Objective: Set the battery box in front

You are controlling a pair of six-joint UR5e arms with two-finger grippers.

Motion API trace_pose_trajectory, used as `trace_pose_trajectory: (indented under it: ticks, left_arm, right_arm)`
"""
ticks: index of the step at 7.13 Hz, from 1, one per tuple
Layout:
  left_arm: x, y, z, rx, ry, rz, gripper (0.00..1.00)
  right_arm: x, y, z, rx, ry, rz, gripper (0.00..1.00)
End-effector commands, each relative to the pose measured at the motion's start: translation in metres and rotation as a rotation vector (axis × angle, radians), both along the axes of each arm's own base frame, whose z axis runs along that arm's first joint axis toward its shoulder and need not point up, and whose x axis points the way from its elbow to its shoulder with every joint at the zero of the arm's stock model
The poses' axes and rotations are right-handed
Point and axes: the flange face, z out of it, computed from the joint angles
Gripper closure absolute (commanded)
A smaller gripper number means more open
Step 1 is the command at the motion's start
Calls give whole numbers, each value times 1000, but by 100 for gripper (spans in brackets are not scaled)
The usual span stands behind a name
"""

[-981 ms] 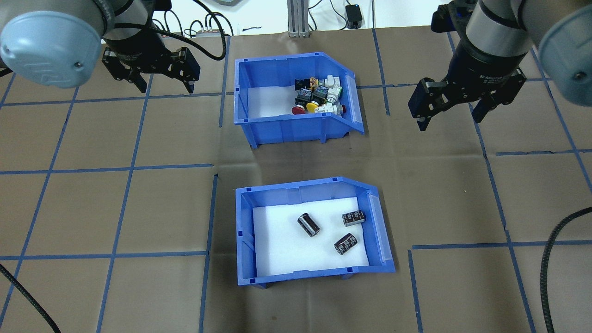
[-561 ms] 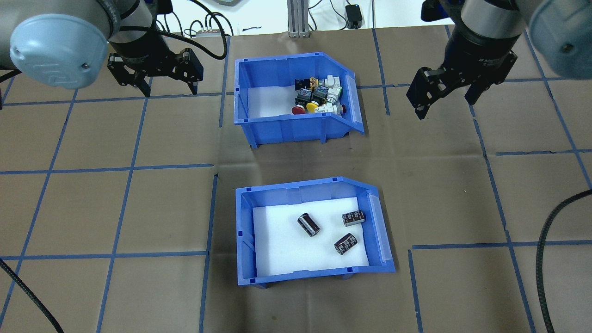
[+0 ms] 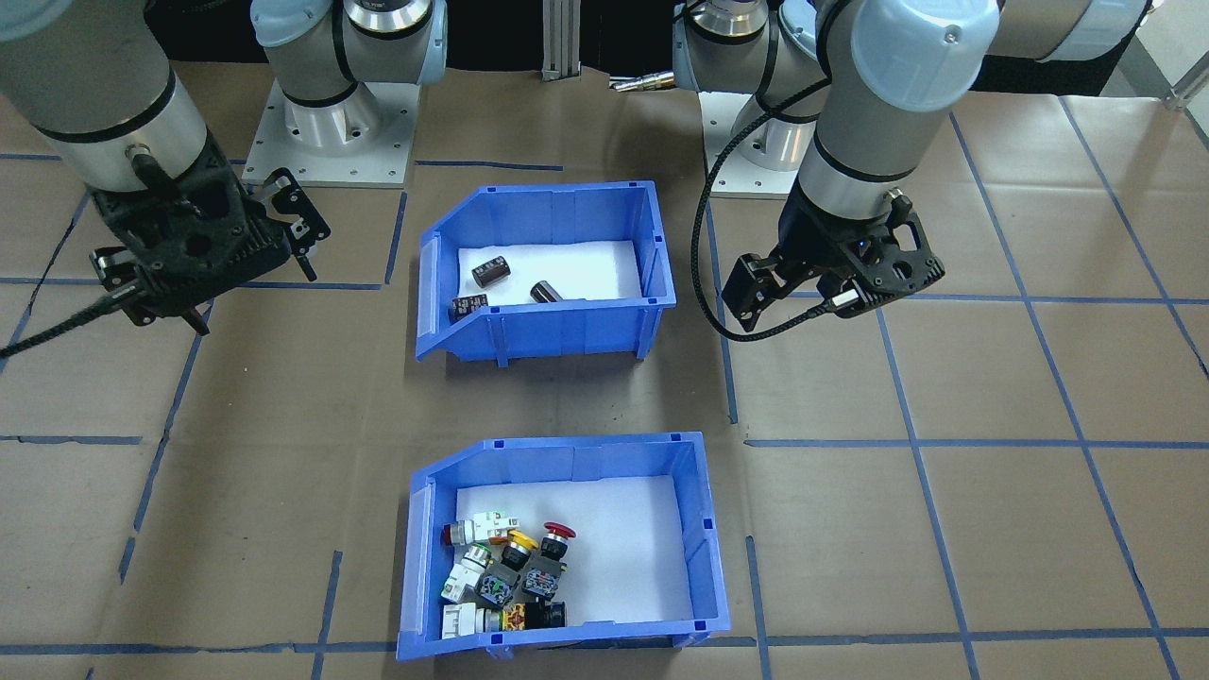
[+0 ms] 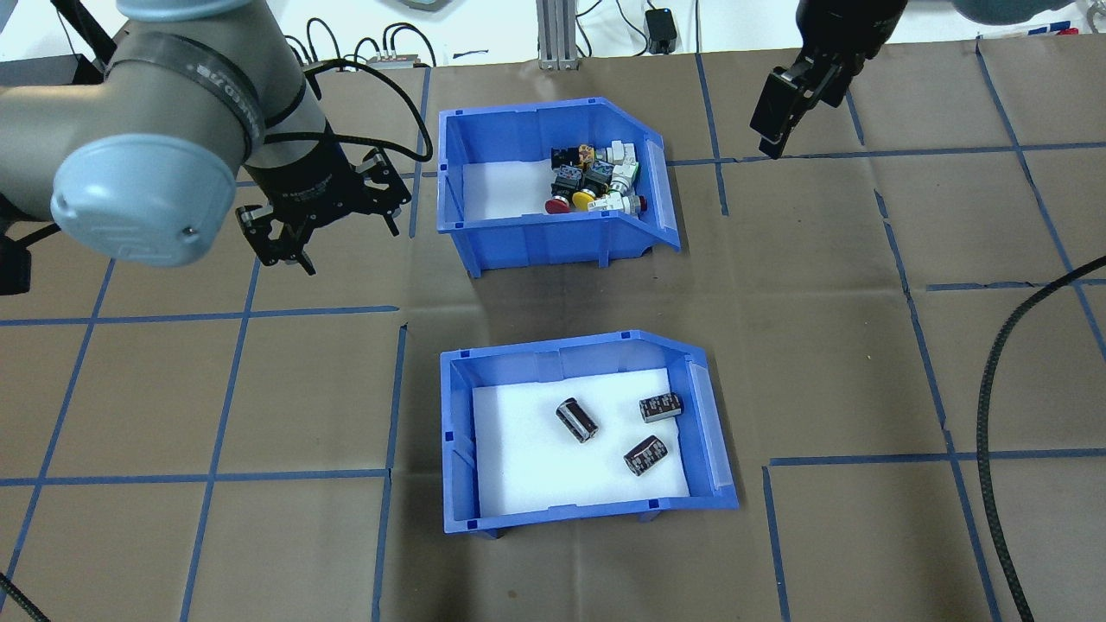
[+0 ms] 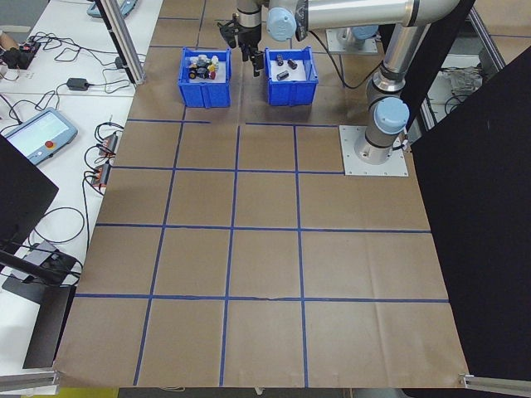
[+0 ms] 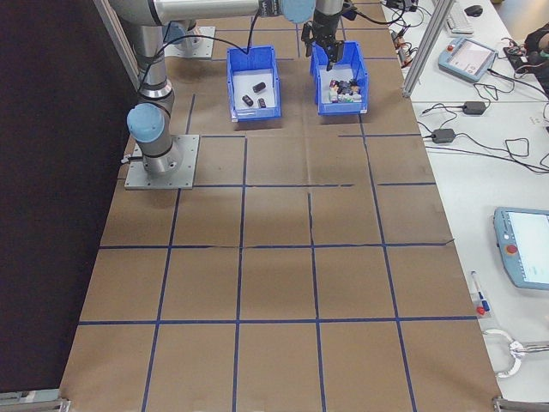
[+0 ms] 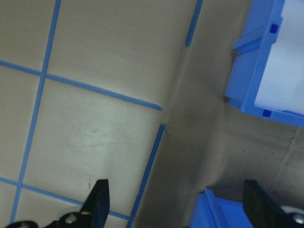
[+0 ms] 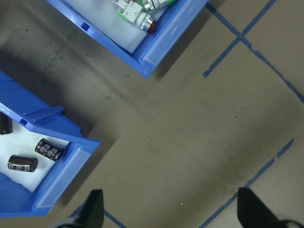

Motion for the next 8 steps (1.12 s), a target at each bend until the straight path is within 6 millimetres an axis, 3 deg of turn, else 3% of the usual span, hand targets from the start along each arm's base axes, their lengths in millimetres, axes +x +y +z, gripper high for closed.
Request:
trace_pose_trajectory:
  ticks: [1,3,5,6,8]
  left_arm:
    - [-66,63,-31,39,-34,299,0]
    - [-102,110,-55,104,-21,508,0]
    - [-117,145,-76,126,15,665,0]
    - [-127,153,-83,95,37,717,0]
    - [-138,177,-106,70,60,759,0]
  right_arm:
    - [57,-13,-13,-40,5,319,0]
    - [122,-5,-39,-29,-1,507,0]
    - [197,23,-69,17,4,647,0]
    - [221,29,-86,37,12,740,0]
    - [250,22,-111,-20,11,767,0]
